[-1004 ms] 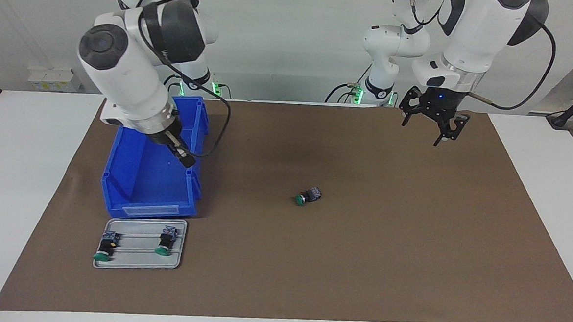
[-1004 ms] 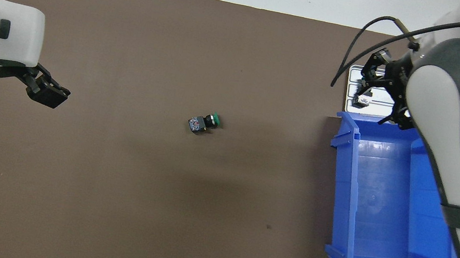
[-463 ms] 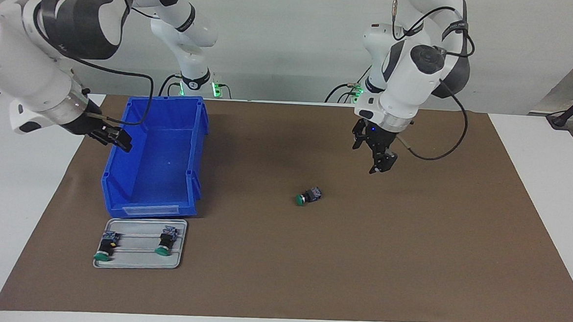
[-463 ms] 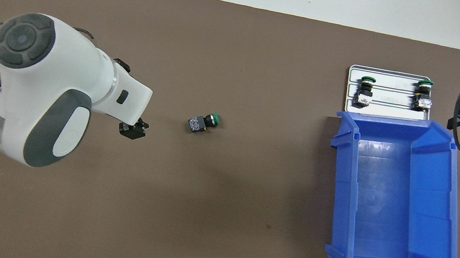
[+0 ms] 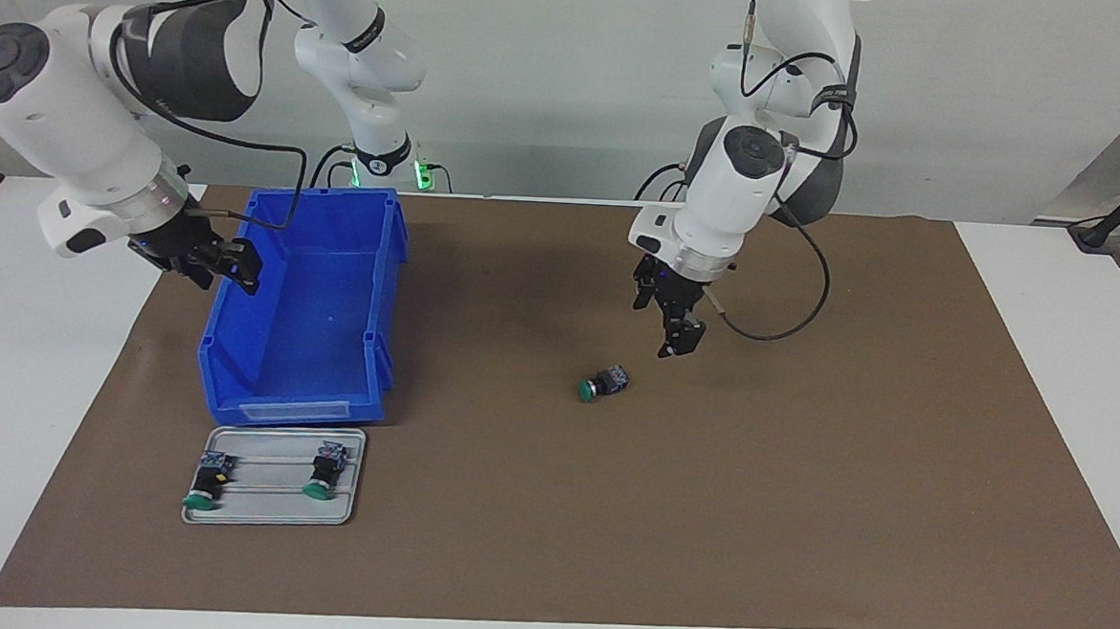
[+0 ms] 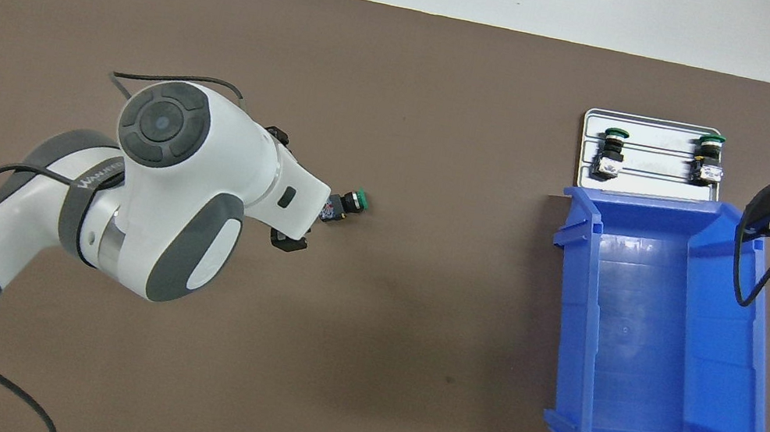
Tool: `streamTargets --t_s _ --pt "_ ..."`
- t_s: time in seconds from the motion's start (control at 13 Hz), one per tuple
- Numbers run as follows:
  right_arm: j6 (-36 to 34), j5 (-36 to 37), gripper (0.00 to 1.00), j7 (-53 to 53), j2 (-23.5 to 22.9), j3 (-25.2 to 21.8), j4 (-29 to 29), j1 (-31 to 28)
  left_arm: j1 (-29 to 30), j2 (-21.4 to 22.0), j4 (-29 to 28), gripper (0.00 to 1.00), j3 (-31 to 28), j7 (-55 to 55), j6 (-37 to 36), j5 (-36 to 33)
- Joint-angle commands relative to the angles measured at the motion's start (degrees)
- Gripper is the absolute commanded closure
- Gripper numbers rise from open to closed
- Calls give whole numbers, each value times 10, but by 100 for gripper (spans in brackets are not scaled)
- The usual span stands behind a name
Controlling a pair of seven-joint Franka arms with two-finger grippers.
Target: Place and press button with both arms
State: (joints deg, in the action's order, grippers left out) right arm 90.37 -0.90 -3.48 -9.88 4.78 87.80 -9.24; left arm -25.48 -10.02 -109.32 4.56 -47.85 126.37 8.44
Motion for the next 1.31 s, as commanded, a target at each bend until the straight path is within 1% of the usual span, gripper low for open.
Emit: streamTargets --t_s 0.0,0.08,0.23,0.39,0.46,0.54,0.62,0.77,0.93,1.08,1.24 --pt "27 -5 34 33 67 -80 71 75 -25 -31 2 4 -11 17 34 7" --pt "28 -5 34 60 78 -90 71 83 -28 -46 10 4 -12 28 35 7" --pt "24 -6 34 107 107 -104 69 94 -51 -96 36 4 -14 65 59 5" --pt "17 -6 34 112 122 -121 64 113 -51 -103 35 4 -12 84 76 7" --pt "16 -6 33 112 131 -121 61 113 -52 -117 38 4 -12 95 94 8" --pt "11 -7 32 111 136 -120 50 113 -55 -124 39 4 -13 101 109 7" --pt "-7 -7 32 109 135 -120 28 113 -55 -136 40 4 -13 101 114 7" --pt "-9 -6 32 89 136 -120 30 117 -55 -143 40 4 -13 101 130 7" --pt "-8 -6 32 27 137 -120 39 120 -55 -152 39 5 -13 102 150 6" --pt "-5 -5 32 24 136 -120 48 121 -55 -158 39 5 -13 102 164 7" --pt "9 -5 31 23 137 -121 70 122 -55 -159 35 6 -12 102 177 6"
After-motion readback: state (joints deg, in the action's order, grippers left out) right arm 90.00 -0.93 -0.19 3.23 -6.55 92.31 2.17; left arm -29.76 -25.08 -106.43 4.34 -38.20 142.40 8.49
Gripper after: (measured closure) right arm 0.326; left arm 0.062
